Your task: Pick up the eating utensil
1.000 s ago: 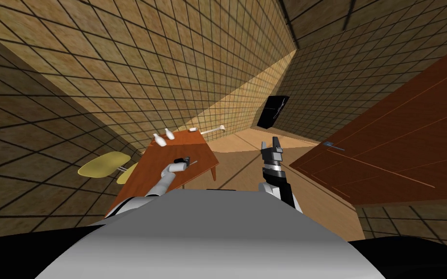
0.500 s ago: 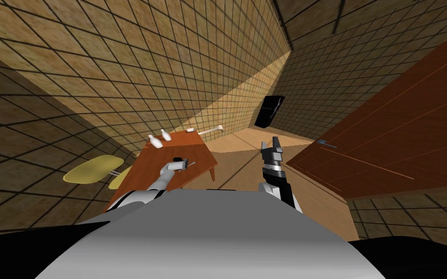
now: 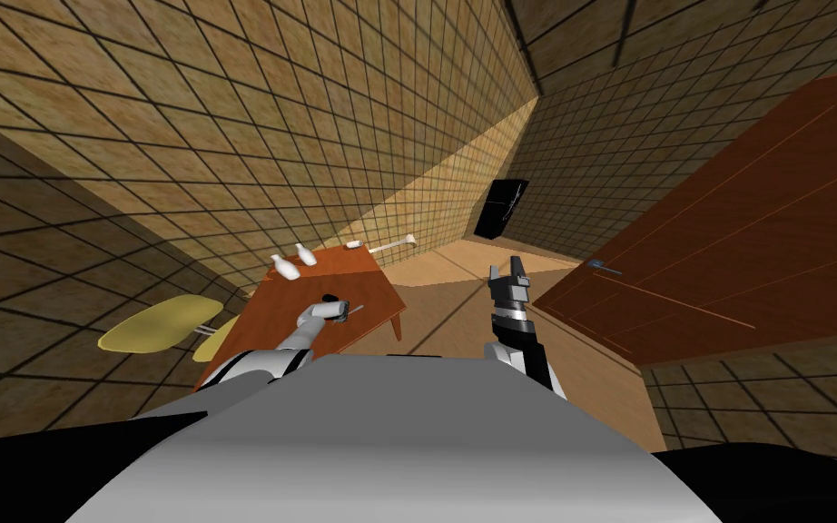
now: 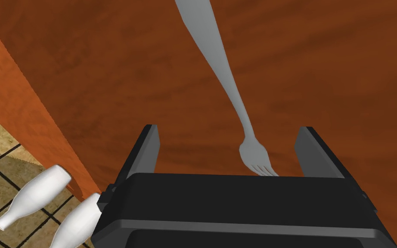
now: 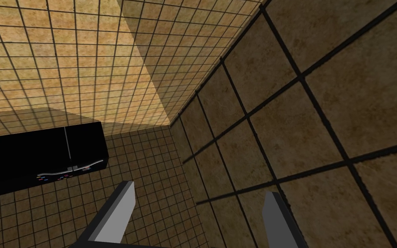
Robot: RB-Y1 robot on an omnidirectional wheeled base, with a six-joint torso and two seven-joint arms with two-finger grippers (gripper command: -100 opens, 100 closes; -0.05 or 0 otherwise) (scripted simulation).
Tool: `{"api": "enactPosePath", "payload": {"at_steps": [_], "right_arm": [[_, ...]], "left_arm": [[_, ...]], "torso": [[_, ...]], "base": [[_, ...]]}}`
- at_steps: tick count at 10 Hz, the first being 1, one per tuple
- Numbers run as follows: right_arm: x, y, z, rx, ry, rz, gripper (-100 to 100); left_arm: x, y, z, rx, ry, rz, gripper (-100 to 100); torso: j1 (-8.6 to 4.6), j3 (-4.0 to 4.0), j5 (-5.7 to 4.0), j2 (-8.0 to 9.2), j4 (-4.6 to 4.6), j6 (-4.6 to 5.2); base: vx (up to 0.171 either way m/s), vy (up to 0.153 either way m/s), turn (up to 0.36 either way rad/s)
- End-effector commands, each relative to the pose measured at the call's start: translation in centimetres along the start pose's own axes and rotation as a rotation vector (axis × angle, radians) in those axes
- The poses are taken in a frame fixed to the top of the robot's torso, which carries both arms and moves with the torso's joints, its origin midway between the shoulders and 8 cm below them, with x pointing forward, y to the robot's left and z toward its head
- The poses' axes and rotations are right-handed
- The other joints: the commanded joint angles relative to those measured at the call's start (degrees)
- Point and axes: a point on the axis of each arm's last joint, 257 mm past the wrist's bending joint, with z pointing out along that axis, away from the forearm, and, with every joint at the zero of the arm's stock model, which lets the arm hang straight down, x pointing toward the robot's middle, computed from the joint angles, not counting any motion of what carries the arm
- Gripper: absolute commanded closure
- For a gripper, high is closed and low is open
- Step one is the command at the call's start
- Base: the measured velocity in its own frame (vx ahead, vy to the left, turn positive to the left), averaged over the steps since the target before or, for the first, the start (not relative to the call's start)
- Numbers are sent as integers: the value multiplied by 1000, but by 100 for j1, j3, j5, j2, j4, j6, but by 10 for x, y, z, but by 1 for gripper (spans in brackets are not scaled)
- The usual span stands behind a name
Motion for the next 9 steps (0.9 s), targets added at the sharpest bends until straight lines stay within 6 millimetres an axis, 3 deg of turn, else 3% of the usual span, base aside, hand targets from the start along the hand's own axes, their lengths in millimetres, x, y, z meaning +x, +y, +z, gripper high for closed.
{"api": "enactPosePath", "payload": {"at_steps": [1,3,9], "right_arm": [[0,0,0,0,0,0,0],[0,0,0,0,0,0,0],[0,0,0,0,0,0,0]], "left_arm": [[-5,7,2,-31,-6,-8,-100],[-21,16,0,-104,-24,-32,-100],[-44,41,-4,-214,-51,-71,-100]], "torso": [[0,0,0,0,0,0],[1,-1,0,-1,0,-1],[1,0,0,1,0,-1]], "base": [[8,0,-44],[15,-2,-76],[10,0,-40]]}}
